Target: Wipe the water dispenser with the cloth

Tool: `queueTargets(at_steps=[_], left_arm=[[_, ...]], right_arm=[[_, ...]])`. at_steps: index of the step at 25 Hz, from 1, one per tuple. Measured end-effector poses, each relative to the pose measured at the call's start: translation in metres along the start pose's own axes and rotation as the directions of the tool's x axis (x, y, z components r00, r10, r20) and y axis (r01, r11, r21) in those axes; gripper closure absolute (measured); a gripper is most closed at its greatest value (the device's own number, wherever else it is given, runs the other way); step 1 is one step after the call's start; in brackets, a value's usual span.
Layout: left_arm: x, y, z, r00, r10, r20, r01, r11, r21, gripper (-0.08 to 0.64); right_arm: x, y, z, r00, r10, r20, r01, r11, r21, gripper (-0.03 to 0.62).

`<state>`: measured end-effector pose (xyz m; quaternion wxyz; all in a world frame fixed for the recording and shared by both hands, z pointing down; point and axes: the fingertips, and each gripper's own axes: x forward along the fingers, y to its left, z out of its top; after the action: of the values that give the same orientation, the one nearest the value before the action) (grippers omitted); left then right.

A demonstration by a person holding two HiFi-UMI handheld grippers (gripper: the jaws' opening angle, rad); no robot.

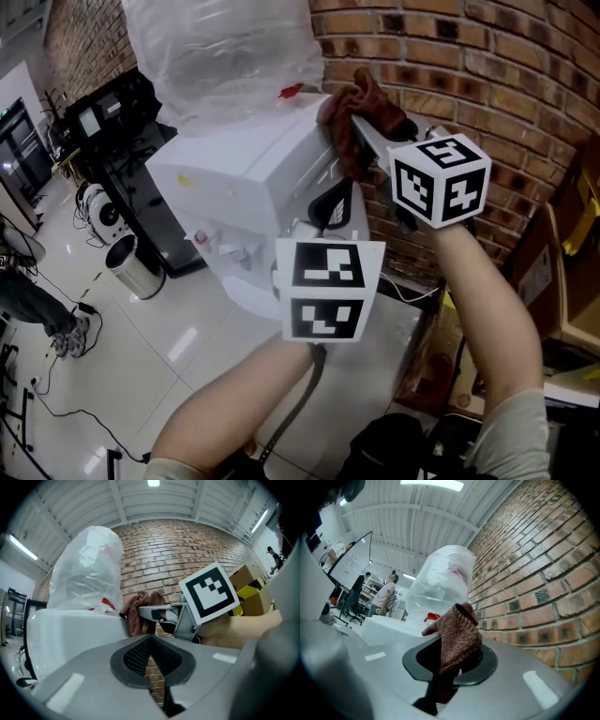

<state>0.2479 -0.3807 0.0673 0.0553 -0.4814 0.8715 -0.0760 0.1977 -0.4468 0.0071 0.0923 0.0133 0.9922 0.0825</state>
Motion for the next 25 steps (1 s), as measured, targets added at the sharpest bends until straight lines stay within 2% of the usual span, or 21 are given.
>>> queueTargets(at_steps=[3, 8, 12, 16, 25], left_arm=[[0.003, 0.003, -0.004, 1.000, 0.010, -0.005, -0.010, 1.000, -0.002, 0.561], [0.004, 0.002, -0.043, 0.998, 0.002, -0.067, -0.004, 0.999, -0.037, 0.561], [0.007, -0.008, -0.080, 0.993, -0.028, -0.113, 0.018, 0.996, -0.086, 0.560], [0.006, -0.022, -0.127, 0.981, -0.059, -0.186, 0.037, 0.992, -0.120, 0.561], [-0.013, -0.045, -0.218, 0.941, -0.098, -0.323, 0.046, 0.986, -0.163, 0.560]], right_arm=[[0.020, 0.006, -0.005, 1.000, 0.012, -0.027, -0.013, 1.000, -0.024, 0.512], [0.026, 0.007, -0.037, 0.997, -0.008, -0.076, 0.004, 0.999, -0.048, 0.514], [0.025, 0.004, -0.080, 0.988, -0.014, -0.153, 0.007, 0.999, -0.046, 0.515], [0.019, 0.010, -0.130, 0.975, -0.002, -0.224, -0.003, 1.000, -0.023, 0.515], [-0.002, 0.039, -0.231, 0.949, 0.030, -0.315, -0.008, 0.997, 0.071, 0.515]])
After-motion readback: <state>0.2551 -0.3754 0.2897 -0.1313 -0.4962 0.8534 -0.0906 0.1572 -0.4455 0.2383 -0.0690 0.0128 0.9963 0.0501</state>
